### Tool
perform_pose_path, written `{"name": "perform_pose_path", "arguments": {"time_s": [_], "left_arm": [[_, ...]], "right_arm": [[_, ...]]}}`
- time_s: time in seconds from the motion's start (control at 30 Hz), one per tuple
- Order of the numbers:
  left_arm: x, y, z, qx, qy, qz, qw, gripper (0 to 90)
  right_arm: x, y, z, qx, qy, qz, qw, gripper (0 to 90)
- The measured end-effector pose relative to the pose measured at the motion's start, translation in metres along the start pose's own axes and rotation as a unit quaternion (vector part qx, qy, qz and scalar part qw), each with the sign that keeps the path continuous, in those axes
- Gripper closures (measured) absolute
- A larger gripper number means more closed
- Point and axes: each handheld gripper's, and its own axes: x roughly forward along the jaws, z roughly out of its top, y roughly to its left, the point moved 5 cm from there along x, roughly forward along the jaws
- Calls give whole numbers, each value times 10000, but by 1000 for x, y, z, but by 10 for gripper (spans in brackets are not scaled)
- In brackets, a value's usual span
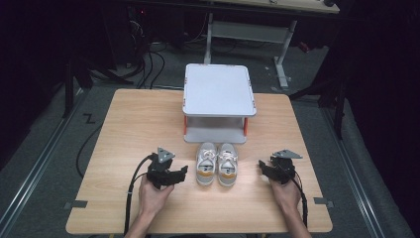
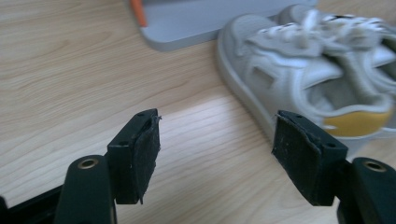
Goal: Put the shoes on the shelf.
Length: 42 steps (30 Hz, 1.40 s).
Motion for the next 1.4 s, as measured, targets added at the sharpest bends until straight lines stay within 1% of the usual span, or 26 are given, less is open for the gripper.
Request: {"name": "perform_pose_path", "arguments": {"time_s": [0.1, 0.13, 0.23, 0.3, 0.37, 0.43, 0.5, 0.53, 0.57, 0.67, 0.7, 0.77, 0.87, 0.9, 0.93, 0.97, 1.0, 1.07, 1.17, 1.2, 1.23, 1.33, 1.4], "left_arm": [[0, -11, 11, 116, 13, -72, 9999, 338], [0, -14, 14, 124, 20, -97, 9999, 343], [1, -26, 22, 242, 71, -200, 9995, 345], [3, -37, 26, 273, 105, -358, 9989, 345], [6, -48, 29, 329, 104, -471, 9983, 338], [10, -56, 32, 354, 176, -622, 9973, 303], [16, -64, 34, 330, 239, -659, 9970, 280], [19, -67, 35, 345, 299, -646, 9969, 274], [23, -69, 36, 309, 346, -614, 9970, 271], [31, -74, 36, 150, 534, -548, 9970, 294], [35, -75, 36, 94, 613, -489, 9969, 308], [38, -76, 37, 80, 697, -350, 9969, 362], [39, -78, 39, 87, 708, -200, 9973, 388], [39, -79, 40, 57, 724, -180, 9972, 392], [38, -79, 41, 67, 728, -206, 9971, 394], [38, -80, 41, 1, 751, -329, 9966, 409], [38, -81, 41, -33, 780, -393, 9962, 417], [39, -83, 41, -18, 801, -384, 9960, 417], [44, -86, 42, -69, 881, -451, 9951, 413], [47, -87, 42, -116, 913, -455, 9947, 413], [49, -87, 43, -114, 947, -438, 9945, 410], [54, -86, 44, -336, 1015, -533, 9928, 436], [57, -86, 44, -385, 1037, -516, 9925, 450]], "right_arm": [[0, 0, 0, -1, 0, 0, 10000, 461], [0, 0, 0, -1, -1, 0, 10000, 462], [0, 0, 0, 1, -1, 2, 10000, 461], [0, 0, 0, 2, 1, 4, 10000, 462], [0, 0, 0, 4, -2, 5, 10000, 462], [0, 0, 0, 5, -1, 6, 10000, 462], [0, 0, 0, 5, -2, 6, 10000, 462], [0, 0, 0, 7, -1, 9, 10000, 462], [0, 0, 0, 8, -2, 13, 10000, 461], [0, 0, 0, 8, -2, 14, 10000, 462], [0, 0, 0, 9, -2, 14, 10000, 461], [0, 0, 0, 8, -2, 15, 10000, 462], [0, 0, 0, 10, -4, 21, 10000, 463], [0, 0, 0, 9, -4, 21, 10000, 463], [0, 0, 0, 9, -4, 22, 10000, 463], [0, 0, 0, 9, -4, 21, 10000, 463], [0, 0, 0, 7, -4, 21, 10000, 463], [0, 0, 0, 5, -3, 20, 10000, 463], [0, 0, 0, 2, -3, 16, 10000, 463], [0, 0, 0, -1, -3, 14, 10000, 463], [0, 0, 0, -3, -4, 10, 10000, 463], [0, 0, 0, -2, -2, 11, 10000, 463], [0, 0, 0, 1, -3, 10, 10000, 463]]}}
